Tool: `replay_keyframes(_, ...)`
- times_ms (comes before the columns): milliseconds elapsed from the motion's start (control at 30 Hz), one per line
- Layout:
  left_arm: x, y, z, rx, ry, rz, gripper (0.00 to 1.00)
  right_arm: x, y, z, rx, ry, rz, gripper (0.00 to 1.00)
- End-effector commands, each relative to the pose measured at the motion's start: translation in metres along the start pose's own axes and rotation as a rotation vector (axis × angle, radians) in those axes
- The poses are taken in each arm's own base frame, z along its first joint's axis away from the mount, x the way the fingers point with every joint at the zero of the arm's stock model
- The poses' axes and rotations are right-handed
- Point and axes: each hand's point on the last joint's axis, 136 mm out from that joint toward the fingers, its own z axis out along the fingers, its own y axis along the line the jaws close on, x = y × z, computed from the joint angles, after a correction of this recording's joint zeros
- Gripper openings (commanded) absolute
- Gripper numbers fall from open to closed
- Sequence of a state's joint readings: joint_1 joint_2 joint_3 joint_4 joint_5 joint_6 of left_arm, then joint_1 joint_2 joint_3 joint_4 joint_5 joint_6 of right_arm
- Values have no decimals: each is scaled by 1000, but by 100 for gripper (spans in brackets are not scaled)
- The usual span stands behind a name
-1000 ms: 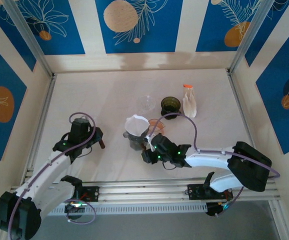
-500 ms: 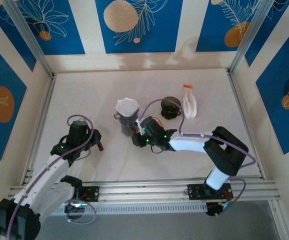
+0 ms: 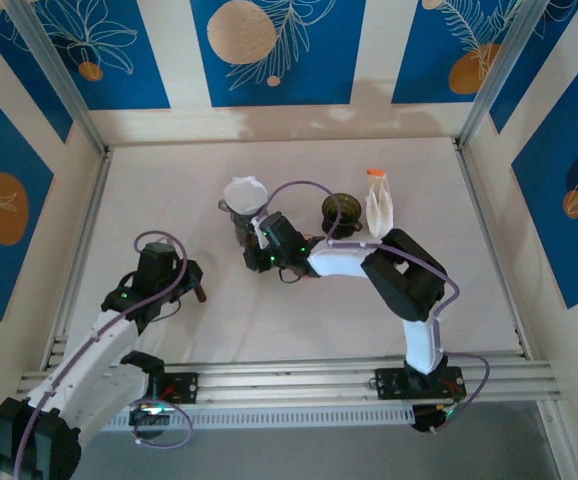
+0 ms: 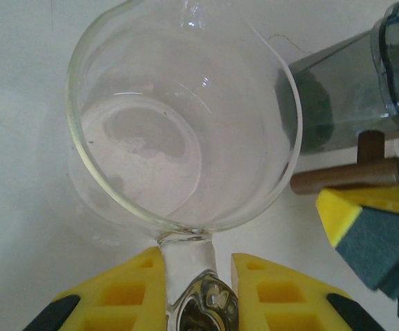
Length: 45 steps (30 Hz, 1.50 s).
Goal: Place the coffee filter in the dripper
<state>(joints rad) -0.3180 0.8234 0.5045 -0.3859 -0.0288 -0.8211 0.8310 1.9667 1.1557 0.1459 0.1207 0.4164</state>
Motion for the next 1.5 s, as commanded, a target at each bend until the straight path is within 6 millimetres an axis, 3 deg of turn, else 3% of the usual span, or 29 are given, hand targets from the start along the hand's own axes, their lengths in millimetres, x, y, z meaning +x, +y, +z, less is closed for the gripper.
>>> replay_keyframes(0, 4, 4, 2, 7, 14, -10, 0, -15, -4, 10, -16, -8, -5, 30)
replay_keyframes(200, 5, -3, 2, 34, 32, 1, 0, -13, 9, 4, -43, -9, -29, 41)
replay_keyframes(367, 7, -8, 3, 51, 51, 11, 0, 7, 22, -9, -58, 2, -24, 52)
replay_keyframes(600, 11, -14, 3, 77, 62, 25, 0, 20, 51, -41, -71, -35, -62, 57)
replay_keyframes(800, 25, -29, 1, 113, 103, 98, 0, 22, 65, -90, -64, -123, -56, 57)
replay_keyframes(933, 46, -46, 0, 150, 161, 163, 0, 19, 52, -130, 9, -183, -43, 57)
replay_keyframes(1133, 88, -70, -5, 203, 283, 357, 0, 19, 14, -185, 156, -247, 12, 57)
replay_keyframes(1267, 118, -91, -3, 270, 359, 489, 0, 27, -13, -210, 243, -251, 76, 57)
replay_keyframes(1467, 158, -120, -7, 353, 435, 689, 0, 34, -33, -235, 297, -274, 125, 58)
